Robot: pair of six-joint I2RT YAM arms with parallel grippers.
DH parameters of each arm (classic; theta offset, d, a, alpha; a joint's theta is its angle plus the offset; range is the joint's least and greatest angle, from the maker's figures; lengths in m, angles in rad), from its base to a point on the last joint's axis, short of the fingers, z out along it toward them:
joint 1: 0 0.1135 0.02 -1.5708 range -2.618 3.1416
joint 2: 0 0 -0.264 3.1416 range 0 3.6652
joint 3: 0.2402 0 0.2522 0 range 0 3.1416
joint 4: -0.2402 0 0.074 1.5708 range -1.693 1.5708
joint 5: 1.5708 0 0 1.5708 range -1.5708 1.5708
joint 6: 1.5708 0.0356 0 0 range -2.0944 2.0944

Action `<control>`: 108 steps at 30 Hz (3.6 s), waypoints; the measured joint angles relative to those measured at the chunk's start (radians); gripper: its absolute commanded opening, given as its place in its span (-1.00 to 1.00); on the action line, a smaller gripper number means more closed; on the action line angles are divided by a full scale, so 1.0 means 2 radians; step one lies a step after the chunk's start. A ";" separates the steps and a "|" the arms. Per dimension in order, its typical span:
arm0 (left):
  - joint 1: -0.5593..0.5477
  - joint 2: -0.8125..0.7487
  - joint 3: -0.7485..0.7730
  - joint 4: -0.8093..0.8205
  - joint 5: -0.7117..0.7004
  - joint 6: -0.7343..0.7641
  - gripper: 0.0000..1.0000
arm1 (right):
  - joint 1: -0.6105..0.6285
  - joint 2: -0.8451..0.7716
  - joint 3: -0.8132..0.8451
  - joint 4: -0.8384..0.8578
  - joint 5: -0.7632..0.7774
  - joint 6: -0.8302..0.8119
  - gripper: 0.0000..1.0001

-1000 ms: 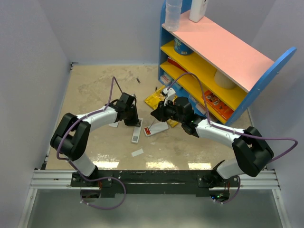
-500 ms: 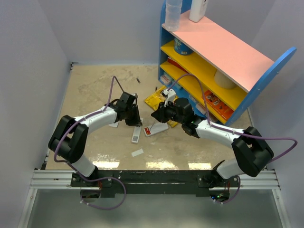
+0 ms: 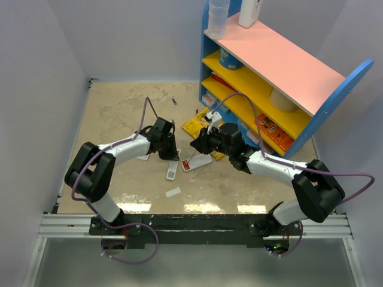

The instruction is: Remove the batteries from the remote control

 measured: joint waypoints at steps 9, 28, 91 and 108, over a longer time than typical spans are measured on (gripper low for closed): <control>-0.002 0.003 0.004 -0.004 -0.018 -0.001 -0.73 | 0.000 0.000 0.000 0.007 0.000 0.004 -1.00; -0.009 -0.016 0.012 -0.014 -0.020 -0.005 -0.72 | 0.000 0.001 -0.015 0.032 -0.002 0.008 -1.00; -0.043 0.006 -0.016 0.014 -0.048 -0.058 -0.82 | 0.107 0.024 -0.077 0.176 0.082 -0.129 -1.00; -0.022 0.002 -0.029 0.011 -0.071 -0.057 -0.83 | 0.109 0.057 -0.036 0.154 0.070 -0.126 -1.00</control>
